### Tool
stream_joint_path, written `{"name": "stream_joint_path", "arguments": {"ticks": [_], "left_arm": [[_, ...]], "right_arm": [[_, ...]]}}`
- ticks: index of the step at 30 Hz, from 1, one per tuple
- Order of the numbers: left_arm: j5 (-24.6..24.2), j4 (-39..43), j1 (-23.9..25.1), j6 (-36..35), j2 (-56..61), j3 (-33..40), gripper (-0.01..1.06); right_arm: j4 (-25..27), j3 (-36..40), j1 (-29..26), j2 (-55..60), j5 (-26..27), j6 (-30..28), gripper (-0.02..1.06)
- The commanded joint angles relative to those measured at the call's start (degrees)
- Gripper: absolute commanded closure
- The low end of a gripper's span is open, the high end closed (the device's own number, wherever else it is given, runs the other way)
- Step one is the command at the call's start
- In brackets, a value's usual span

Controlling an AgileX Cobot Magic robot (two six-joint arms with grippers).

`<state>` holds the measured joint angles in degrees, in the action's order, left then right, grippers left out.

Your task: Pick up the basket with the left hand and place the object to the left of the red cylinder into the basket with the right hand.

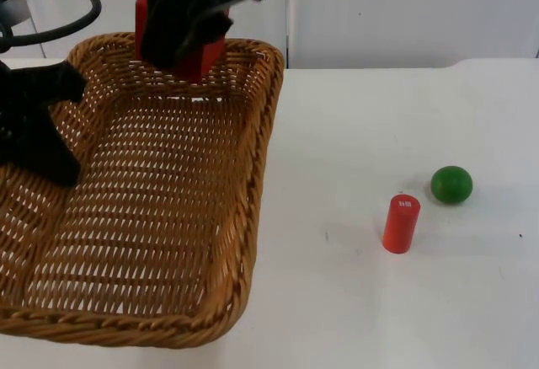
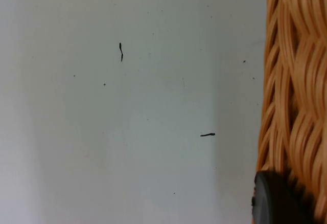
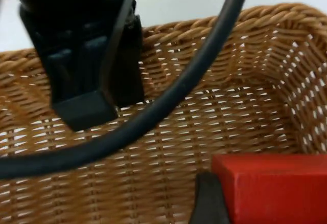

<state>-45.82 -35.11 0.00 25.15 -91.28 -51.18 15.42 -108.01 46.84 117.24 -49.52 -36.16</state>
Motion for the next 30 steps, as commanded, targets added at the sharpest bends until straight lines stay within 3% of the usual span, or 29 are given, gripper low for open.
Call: {"name": "stream_joint_path", "arguments": {"ticks": [1, 19, 22, 26, 27, 30], "left_arm": [[-0.7, -1.6, 0.1, 0.5, 1.0, 0.0, 1.05], [-0.6, -1.6, 0.1, 0.5, 1.0, 0.0, 1.05], [-0.6, -1.7, 0.1, 0.5, 1.0, 0.0, 1.05], [-0.8, -1.7, 0.1, 0.5, 1.0, 0.0, 1.05], [-0.8, -1.7, 0.1, 0.5, 1.0, 0.0, 1.05], [-0.9, -1.7, 0.1, 0.5, 1.0, 0.0, 1.05]], "right_arm": [[1.2, -0.3, 0.4, 1.2, 1.8, -0.1, 1.05], [1.6, -0.3, 0.4, 7.5, 3.2, -0.2, 1.04], [1.6, -0.3, 0.4, 7.5, 2.9, -0.2, 1.00], [1.6, -0.3, 0.4, 7.5, 2.3, -0.2, 0.81], [1.6, -0.3, 0.4, 7.5, 2.3, -0.2, 0.81], [1.4, -0.3, 0.4, 7.5, 2.2, 0.2, 0.56]]}}
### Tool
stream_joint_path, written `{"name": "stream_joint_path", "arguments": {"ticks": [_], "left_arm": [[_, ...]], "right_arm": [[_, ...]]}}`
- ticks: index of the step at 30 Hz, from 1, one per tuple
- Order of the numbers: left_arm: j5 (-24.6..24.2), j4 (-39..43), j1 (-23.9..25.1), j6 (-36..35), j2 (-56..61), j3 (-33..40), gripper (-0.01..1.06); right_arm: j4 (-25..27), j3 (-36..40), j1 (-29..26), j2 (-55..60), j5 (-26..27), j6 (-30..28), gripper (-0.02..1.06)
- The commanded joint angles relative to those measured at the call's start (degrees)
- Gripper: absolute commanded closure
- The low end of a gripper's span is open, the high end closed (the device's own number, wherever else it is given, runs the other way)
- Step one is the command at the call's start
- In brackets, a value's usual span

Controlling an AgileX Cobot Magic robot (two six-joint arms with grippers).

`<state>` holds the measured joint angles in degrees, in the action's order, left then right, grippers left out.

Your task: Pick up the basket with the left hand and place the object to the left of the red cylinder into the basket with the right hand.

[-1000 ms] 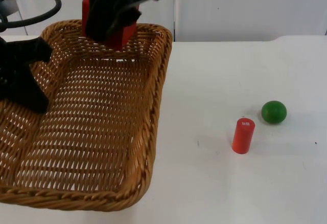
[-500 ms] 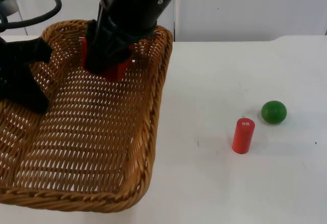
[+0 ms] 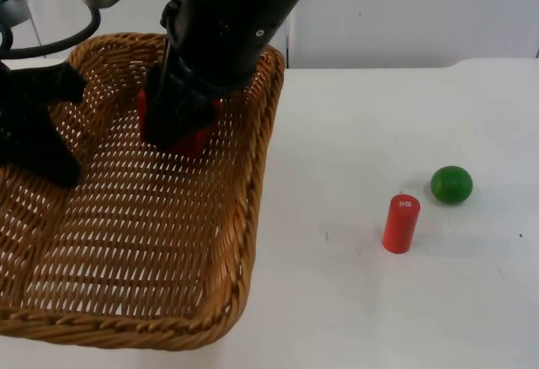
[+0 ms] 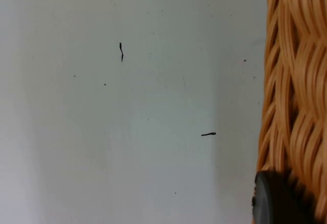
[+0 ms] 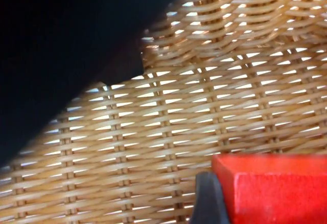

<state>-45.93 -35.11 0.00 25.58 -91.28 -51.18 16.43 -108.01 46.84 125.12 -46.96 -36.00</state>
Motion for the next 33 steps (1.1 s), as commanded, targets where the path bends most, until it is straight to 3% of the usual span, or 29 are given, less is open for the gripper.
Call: {"name": "stream_joint_path", "arguments": {"ticks": [1, 2, 3, 5, 7, 18, 27, 33], "left_arm": [[-0.8, -1.7, 0.1, 0.1, 1.0, 0.0, 1.05], [-0.8, -1.7, 0.1, 0.1, 1.0, 0.0, 1.05], [-0.8, -1.7, 0.1, 0.1, 1.0, 0.0, 1.05], [-0.8, -1.7, 0.1, 0.2, 1.0, 0.0, 1.05], [-0.8, -1.7, 0.1, 0.2, 1.0, 0.0, 1.05], [-1.1, -1.7, 0.1, 0.4, 1.0, 0.0, 1.05], [-1.1, -1.7, 0.1, 0.7, 1.0, 0.0, 1.05], [-1.1, -1.7, 0.1, 0.7, 1.0, 0.0, 1.05]], "right_arm": [[0.3, -0.3, 0.4, -0.3, -0.3, 0.7, 0.48], [0.3, -0.3, 0.4, -0.3, -0.3, 0.7, 0.39], [0.3, -0.3, 0.4, -0.3, -0.3, 0.7, 0.39], [0.3, -0.3, 0.4, -0.5, -0.3, 0.7, 0.27], [0.3, -0.3, 0.4, -0.9, -0.5, 0.7, 0.22], [0.1, -0.3, 0.3, -6.5, -0.8, 0.7, 0.22], [0.5, -0.2, -0.5, -12.7, -5.6, 0.9, 0.22], [1.3, 0.0, -3.8, -16.1, -10.5, 2.4, 0.22]]}}
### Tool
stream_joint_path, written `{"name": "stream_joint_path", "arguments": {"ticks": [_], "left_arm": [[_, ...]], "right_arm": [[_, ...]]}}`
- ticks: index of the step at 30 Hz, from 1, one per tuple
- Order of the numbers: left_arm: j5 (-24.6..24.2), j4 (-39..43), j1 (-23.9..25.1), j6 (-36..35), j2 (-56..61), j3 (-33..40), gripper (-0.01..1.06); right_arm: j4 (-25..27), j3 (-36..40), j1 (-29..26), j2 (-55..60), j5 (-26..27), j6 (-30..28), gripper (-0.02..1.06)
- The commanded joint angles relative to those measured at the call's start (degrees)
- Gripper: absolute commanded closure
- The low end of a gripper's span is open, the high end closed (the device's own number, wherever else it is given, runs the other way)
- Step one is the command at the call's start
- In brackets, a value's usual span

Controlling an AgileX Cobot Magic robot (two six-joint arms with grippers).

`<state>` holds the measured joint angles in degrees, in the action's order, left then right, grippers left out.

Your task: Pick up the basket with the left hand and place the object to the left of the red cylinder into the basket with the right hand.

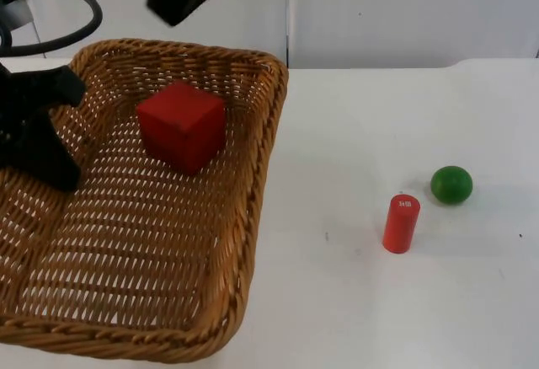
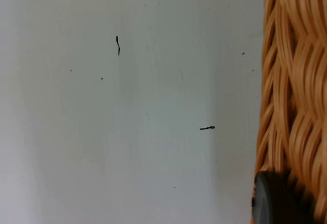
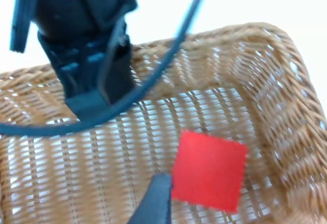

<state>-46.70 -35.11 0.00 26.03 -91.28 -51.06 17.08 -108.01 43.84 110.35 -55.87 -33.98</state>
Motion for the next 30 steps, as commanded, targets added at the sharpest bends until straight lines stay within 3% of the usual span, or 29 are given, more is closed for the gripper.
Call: {"name": "stream_joint_path", "arguments": {"ticks": [1, 7, 22, 30], "left_arm": [[-0.3, -1.7, 0.1, 0.2, 1.0, -0.1, 1.05], [-0.3, -1.7, 0.1, 0.5, 1.0, -0.1, 1.05], [-0.2, -1.6, 0.1, 0.7, 1.0, -0.1, 1.05], [-0.1, -1.6, 0.1, 0.7, 1.0, -0.1, 1.05]], "right_arm": [[1.8, 0.6, -1.7, -2.2, -2.3, 0.1, 0.22], [7.4, 8.0, -5.7, -8.6, -0.7, -3.8, 0.22], [5.4, 27.2, -8.3, -28.8, 7.9, -2.4, 0.22], [5.1, 35.2, -8.3, -36.9, 7.9, -1.2, 0.22]]}}
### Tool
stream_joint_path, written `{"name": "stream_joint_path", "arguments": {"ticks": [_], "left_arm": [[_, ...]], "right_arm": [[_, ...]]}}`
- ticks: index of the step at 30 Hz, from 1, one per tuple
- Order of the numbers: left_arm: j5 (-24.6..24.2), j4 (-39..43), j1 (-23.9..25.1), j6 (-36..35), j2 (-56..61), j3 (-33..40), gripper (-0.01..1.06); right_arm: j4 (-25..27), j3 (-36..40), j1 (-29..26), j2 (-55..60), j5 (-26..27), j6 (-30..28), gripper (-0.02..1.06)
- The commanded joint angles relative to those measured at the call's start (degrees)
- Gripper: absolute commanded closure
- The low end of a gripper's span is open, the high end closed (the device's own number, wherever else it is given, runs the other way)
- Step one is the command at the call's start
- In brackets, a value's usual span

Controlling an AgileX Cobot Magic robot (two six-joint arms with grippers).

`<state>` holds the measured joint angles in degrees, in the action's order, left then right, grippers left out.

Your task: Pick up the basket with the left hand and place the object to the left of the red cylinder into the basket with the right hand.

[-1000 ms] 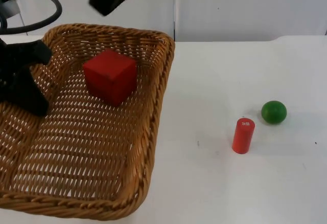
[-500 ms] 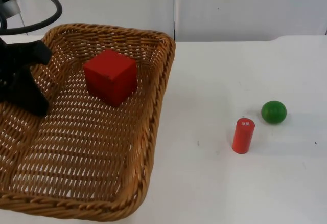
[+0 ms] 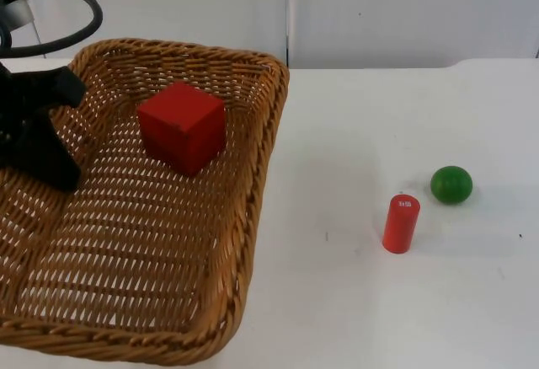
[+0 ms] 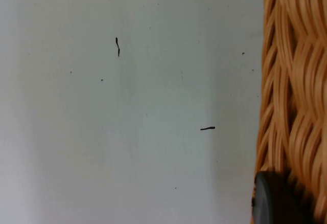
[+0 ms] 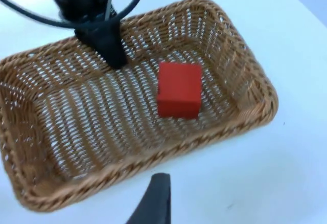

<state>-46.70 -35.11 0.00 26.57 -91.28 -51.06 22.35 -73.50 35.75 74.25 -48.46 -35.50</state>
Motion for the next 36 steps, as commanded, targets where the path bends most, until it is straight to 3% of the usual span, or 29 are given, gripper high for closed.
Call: {"name": "stream_joint_path", "arguments": {"ticks": [1, 4, 12, 29, 36], "left_arm": [[0.0, -1.6, 0.1, 0.3, 1.0, -0.1, 1.05], [0.0, -1.6, 0.1, 0.5, 1.0, -0.1, 1.05], [0.6, -1.6, 0.1, 0.6, 1.0, -0.1, 1.05], [6.7, -2.4, 0.1, 2.5, -4.1, -0.1, 1.05], [7.0, -2.4, 0.1, 3.1, -10.1, -4.1, 1.05]], "right_arm": [[-0.4, 1.9, -0.2, -2.1, 0.5, 1.0, 0.22], [-1.3, 7.3, -0.2, -6.2, 2.6, 1.7, 0.22], [-1.3, 13.2, -0.2, -11.5, 5.3, 1.8, 0.22], [-0.8, 13.7, -0.1, -12.1, 3.8, 1.8, 0.22], [-0.8, 13.7, -0.1, -12.2, 3.8, 1.8, 0.22]]}}
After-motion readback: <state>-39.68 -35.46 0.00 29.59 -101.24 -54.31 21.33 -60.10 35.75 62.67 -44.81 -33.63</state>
